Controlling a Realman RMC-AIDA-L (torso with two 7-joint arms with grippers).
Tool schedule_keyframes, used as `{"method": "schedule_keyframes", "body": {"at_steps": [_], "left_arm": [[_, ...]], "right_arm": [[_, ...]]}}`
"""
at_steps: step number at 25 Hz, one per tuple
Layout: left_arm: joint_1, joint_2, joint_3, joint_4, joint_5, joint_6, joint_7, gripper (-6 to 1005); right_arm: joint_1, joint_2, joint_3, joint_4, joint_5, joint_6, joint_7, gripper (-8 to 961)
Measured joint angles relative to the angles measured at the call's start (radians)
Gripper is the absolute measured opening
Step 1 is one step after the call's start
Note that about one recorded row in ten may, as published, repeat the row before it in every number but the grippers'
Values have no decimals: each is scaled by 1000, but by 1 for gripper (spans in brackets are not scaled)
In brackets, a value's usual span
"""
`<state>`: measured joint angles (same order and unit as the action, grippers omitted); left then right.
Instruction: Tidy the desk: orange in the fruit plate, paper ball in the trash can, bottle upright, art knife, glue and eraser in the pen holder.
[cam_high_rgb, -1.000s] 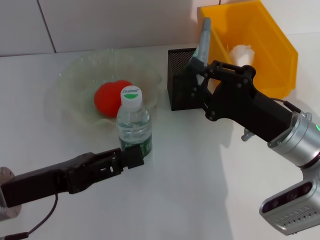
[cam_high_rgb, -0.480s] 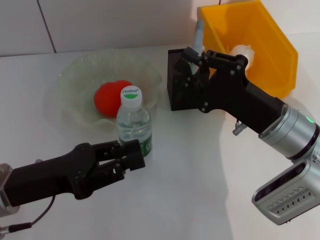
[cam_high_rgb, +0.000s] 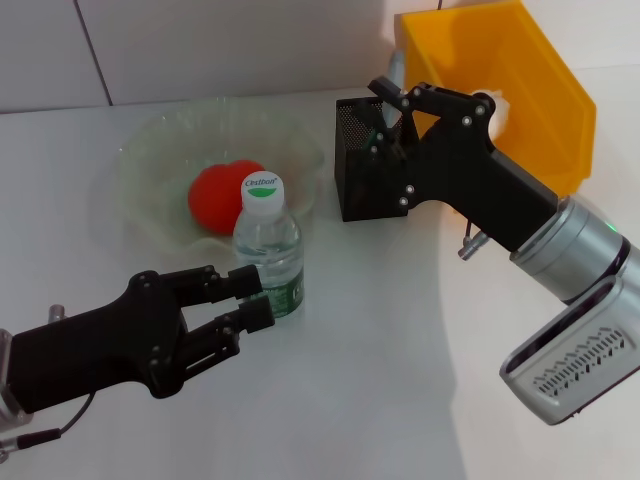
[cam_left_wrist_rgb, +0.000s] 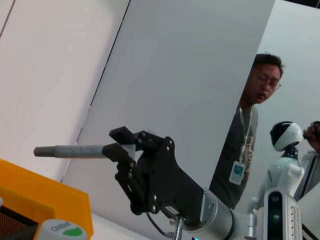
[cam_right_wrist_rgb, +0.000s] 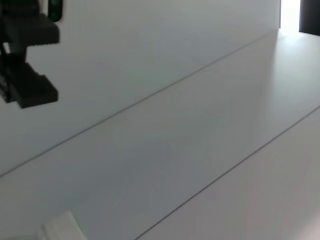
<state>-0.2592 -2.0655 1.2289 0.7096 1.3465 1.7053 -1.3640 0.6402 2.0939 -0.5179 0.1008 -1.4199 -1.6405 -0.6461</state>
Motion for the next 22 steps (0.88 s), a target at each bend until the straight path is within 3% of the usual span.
{"method": "schedule_keyframes", "body": {"at_steps": [4, 15, 22], "left_arm": [[0, -1, 5, -1, 0, -5, 17, 371], [37, -4, 76, 3, 25, -88, 311, 372], [43, -5, 92, -2, 25, -102, 373, 372]], "right_arm": [[10, 0, 7, 2, 0, 14, 71, 164], [51, -2, 55, 9, -1, 115, 289, 165], [58, -2, 77, 11, -1, 142, 389, 165]]}}
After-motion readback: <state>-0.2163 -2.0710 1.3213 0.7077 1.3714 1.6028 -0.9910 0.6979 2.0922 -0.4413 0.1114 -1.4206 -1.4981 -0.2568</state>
